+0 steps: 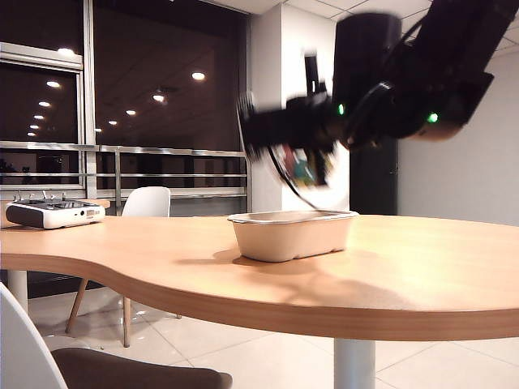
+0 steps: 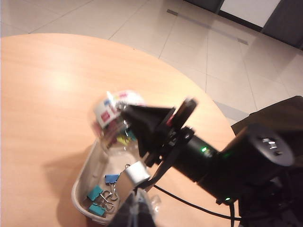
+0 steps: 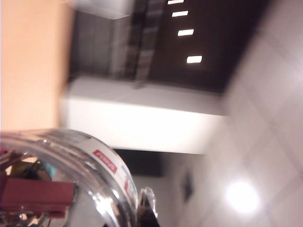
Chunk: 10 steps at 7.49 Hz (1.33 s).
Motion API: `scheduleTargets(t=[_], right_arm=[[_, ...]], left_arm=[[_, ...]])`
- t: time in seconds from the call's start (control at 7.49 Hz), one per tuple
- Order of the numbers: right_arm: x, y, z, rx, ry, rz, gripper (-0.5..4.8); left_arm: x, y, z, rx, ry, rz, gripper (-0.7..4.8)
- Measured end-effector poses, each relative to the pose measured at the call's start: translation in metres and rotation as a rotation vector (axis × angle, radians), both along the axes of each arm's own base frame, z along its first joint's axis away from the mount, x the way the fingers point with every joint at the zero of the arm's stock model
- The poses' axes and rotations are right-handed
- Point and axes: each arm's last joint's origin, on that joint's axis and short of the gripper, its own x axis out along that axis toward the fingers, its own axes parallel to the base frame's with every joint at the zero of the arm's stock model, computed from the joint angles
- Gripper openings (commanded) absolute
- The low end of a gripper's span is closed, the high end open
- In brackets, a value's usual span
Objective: Pick up the box filled with clips, pour some clips from it into the rectangular paper box, and then put the clip box back on the table.
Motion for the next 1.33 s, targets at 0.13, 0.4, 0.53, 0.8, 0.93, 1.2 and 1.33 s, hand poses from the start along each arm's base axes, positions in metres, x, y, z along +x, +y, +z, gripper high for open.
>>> scheduleTargets(t=[0.13,0.4,0.53,0.8,0.93,1.2,1.33], right_arm=[[0.000,-0.001,0.008,-0.020,-0.065,-0.012,-0.05],[-0.005,-0.002,0.023,0.017,-0.183,-0.021,-0.05],[-0.004,-0.003,0.020,0.046,-0.156,-0.024,-0.05],[0.004,-0.009,0.002,0.216,0.080,-0.109,-0.03],[0.004,-0.009,-0.003,0.338,0.220,-0.135,-0.03],[-0.008,-0.023,0.025,0.539,0.475,-0.051,-0.03],[-0.007,-0.021,0.019,0.537,0.512,-0.038,-0.03]], left_arm=[[0.000,0.000,0.000,0.000,0.000,-0.001,-0.06],[0.000,0.000,0.000,0.001,0.005,-0.001,-0.06],[0.000,0.000,-0.001,0.002,0.007,-0.001,-0.06],[0.000,0.000,-0.001,0.002,0.008,-0.002,-0.06],[0.000,0.000,-0.001,0.001,0.008,-0.004,-0.06],[0.000,0.000,-0.001,0.001,0.007,-0.004,-0.06],[0.000,0.000,-0.001,0.001,0.009,-0.005,-0.06]])
